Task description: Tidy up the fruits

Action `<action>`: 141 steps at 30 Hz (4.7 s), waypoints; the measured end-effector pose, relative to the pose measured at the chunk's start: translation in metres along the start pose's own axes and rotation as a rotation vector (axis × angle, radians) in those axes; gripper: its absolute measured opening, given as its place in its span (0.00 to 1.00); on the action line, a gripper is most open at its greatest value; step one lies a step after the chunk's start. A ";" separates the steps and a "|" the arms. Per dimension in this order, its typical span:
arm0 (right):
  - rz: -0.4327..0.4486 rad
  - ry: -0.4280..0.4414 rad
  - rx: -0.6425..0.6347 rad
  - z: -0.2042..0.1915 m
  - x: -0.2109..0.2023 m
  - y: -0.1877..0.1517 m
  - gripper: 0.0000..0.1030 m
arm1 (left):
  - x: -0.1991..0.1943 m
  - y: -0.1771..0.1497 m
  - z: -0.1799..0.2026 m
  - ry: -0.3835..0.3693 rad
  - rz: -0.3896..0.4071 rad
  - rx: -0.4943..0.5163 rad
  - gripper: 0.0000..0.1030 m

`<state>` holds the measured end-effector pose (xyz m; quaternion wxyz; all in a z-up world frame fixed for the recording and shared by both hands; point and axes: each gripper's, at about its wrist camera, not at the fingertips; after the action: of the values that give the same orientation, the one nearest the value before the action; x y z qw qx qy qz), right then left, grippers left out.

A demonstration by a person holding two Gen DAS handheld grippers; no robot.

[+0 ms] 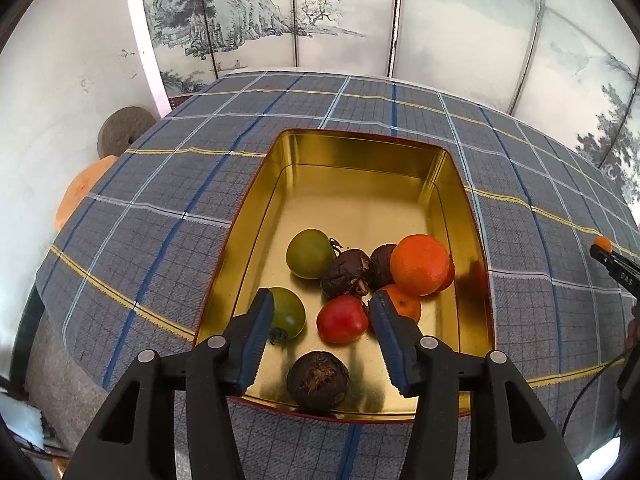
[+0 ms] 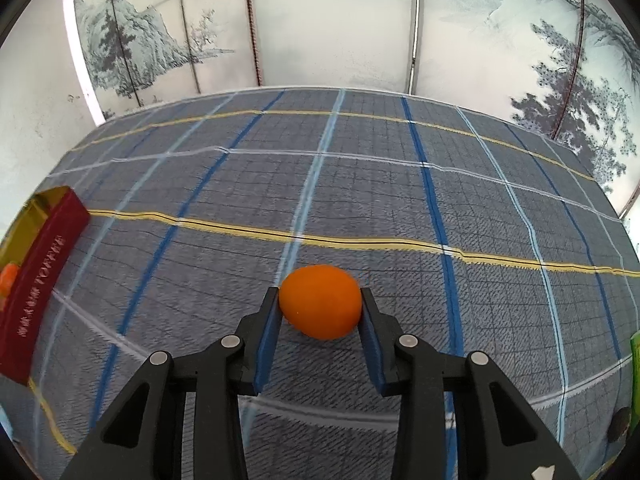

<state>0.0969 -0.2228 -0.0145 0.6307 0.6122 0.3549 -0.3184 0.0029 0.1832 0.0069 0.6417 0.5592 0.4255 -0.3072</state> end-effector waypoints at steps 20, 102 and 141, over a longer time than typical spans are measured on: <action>0.036 0.260 -0.265 -0.137 -0.057 -0.008 0.34 | -0.016 -0.011 -0.025 0.043 0.043 -0.085 0.64; -0.138 0.266 -0.463 -0.285 -0.062 -0.068 0.98 | -0.031 -0.041 -0.039 0.085 -0.026 -0.087 0.64; -0.168 0.276 -0.455 -0.285 -0.051 -0.071 0.98 | -0.024 -0.039 -0.031 0.095 -0.022 -0.062 0.64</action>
<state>-0.0069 0.0567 -0.0102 0.6689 0.4609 0.5495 -0.1952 -0.0485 0.2039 0.0101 0.6343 0.5483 0.4710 -0.2741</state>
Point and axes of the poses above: each gripper's, at about its wrist camera, not at the fingertips, and x roughly the way its jaws point, z to its right, y to its top, and after that the axes turned 9 degrees about -z, right-handed
